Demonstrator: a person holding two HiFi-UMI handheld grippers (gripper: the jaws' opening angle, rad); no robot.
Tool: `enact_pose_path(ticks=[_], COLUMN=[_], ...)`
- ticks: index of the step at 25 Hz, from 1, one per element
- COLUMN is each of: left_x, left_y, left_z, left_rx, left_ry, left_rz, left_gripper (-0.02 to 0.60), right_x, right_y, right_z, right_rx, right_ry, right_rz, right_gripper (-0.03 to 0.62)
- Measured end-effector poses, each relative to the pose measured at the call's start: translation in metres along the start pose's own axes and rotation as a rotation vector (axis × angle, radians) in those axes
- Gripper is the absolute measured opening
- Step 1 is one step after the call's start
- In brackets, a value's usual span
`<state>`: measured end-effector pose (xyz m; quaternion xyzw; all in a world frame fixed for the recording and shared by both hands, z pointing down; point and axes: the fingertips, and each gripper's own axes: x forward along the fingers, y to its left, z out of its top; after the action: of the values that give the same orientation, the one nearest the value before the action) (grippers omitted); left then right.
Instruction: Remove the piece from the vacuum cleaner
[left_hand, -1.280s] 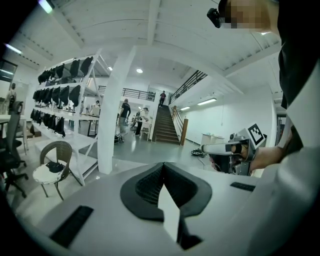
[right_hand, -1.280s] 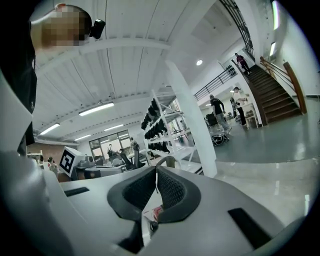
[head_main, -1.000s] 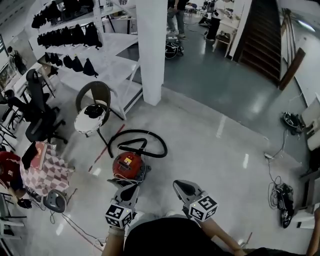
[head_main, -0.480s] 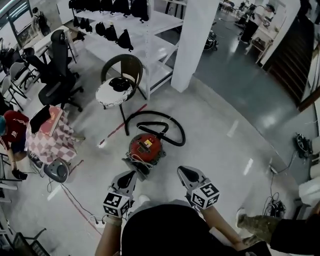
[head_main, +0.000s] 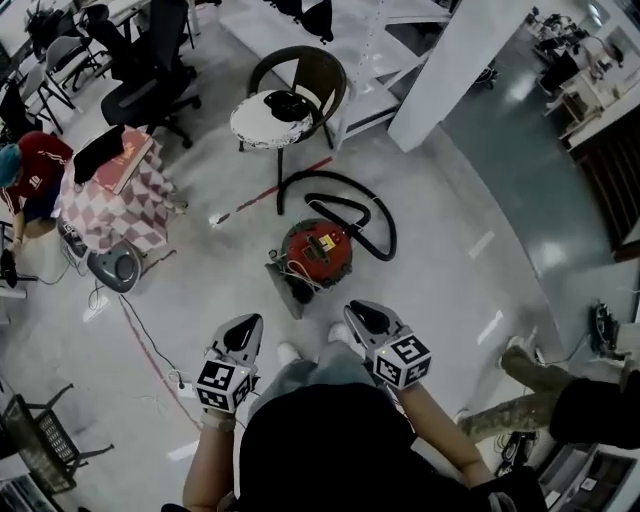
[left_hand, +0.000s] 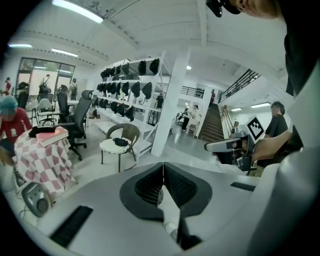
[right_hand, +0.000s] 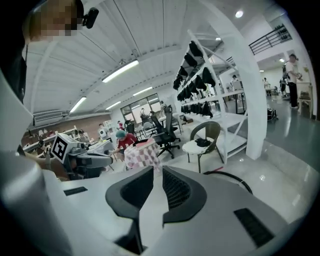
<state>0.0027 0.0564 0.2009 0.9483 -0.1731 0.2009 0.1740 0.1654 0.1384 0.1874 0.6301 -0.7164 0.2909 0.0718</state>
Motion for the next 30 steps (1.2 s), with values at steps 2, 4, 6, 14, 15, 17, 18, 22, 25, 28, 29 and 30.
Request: enact_pose_path(ticks=[2,4,6,14,15,17,18,22,25,28,29,30], left_x=[-0.002,-0.004,-0.005,0.003,0.005,0.007,0.008,0.012,0.015,0.017,0.017,0.018], left_y=[0.011,0.023,0.033,0.063,0.067,0.072,0.074,0.086,0.094,0.102,0.103,0.104], left_z=[-0.009,-0.017,-0.024,-0.075,-0.084,-0.096,-0.099,-0.117,-0.138,-0.154,-0.163,-0.173], left_rx=[-0.025,-0.052,-0.096,-0.229,-0.241,-0.265,-0.279,-0.328,-0.354,-0.379,-0.392,-0.406], left_ry=[0.011,0.023,0.036,0.094,0.100,0.113,0.121,0.145,0.155,0.168,0.171,0.174], left_rz=[0.032,0.064,0.099,0.208,0.222,0.251,0.266,0.308,0.328,0.357,0.362,0.365], left_gripper=[0.018,0.018,0.020,0.020,0.018,0.018,0.020,0.020,0.018,0.018,0.020,0.018], right_x=[0.021,0.041,0.060,0.136,0.146,0.161,0.169,0.202,0.227,0.247,0.254,0.261], right_y=[0.002,0.001,-0.003,-0.025,-0.028,-0.035,-0.037,-0.049,-0.060,-0.074,-0.078,-0.083], right_z=[-0.007,-0.014,-0.022,-0.075,-0.084,-0.103,-0.113,-0.153,-0.183,-0.213,-0.223,-0.233], right_rx=[0.004,-0.002,-0.018,-0.061,-0.061,-0.049,-0.048,-0.068,-0.020,0.001,-0.001,-0.001], right_ry=[0.042,0.079,0.123,0.289,0.309,0.352,0.375,0.454,0.499,0.536,0.549,0.561], right_rz=[0.032,0.058,0.080,0.166,0.170,0.181,0.189,0.198,0.184,0.154,0.145,0.137], right_gripper=[0.091,0.097,0.101,0.126,0.128,0.138,0.147,0.160,0.173,0.183,0.186,0.190])
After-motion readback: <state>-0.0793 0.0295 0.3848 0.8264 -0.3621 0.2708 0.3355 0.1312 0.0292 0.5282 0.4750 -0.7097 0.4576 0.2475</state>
